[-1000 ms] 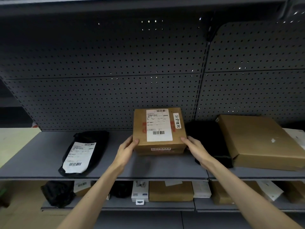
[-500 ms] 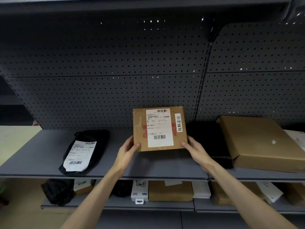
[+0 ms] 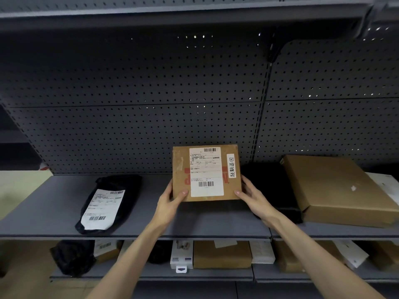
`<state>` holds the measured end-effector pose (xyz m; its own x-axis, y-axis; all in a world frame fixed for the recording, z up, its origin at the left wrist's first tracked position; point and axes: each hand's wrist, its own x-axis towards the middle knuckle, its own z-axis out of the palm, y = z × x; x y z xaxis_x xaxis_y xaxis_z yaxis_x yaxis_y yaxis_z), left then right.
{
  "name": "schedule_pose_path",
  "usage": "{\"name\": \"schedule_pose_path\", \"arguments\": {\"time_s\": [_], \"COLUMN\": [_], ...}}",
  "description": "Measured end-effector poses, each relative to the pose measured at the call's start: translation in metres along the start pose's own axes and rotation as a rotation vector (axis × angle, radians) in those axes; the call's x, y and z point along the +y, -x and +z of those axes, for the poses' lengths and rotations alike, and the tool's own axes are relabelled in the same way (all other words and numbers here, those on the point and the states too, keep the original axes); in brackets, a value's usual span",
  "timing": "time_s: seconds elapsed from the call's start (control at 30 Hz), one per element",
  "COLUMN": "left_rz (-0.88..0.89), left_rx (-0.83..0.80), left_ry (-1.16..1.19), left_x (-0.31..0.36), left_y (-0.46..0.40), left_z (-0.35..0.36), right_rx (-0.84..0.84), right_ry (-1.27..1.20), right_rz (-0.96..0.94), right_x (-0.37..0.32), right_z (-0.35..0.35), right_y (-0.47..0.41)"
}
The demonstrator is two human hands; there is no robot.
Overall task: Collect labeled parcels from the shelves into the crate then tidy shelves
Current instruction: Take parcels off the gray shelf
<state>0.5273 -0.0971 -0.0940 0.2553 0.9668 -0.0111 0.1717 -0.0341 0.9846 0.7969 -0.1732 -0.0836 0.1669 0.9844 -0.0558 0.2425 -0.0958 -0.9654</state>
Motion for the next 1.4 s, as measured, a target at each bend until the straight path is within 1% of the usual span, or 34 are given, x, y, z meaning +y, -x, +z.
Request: {"name": "schedule_pose_path", "arguments": {"time_s": [0.2, 0.43, 0.73, 0.9, 1.1, 1.4], "left_rz": [0.051, 0.161, 0.267, 0.313, 0.321, 0.346], "left_rx": [0.010, 0.076, 0.097, 0.099, 0.091, -0.008], "left_ry": [0.027, 0.044, 0.061, 0.052, 0.066, 0.063], "left_x": [0.015, 0.065, 0.122, 0.130, 0.132, 0.133], "left_y": [0.000, -0.015, -0.024, -0.015, -0.005, 0.011], "left_z": [-0.002, -0.015, -0.036, -0.049, -0.076, -0.104], "right_rx": [0.066, 0.208, 0.294, 0.303, 0.324, 0.406], "right_ry": [-0.004, -0.040, -0.046, -0.066, -0.079, -0.057], "right_rz": [-0.042, -0.181, -0.315, -0.357, -0.380, -0.401], "right_x": [-0.014, -0.064, -0.120, -0.134, -0.145, -0.155], "right_z": [0.004, 0.003, 0.000, 0.011, 0.035, 0.063], "right_y": [-0.007, -0.024, -0.028, -0.022, -0.011, 0.031]}}
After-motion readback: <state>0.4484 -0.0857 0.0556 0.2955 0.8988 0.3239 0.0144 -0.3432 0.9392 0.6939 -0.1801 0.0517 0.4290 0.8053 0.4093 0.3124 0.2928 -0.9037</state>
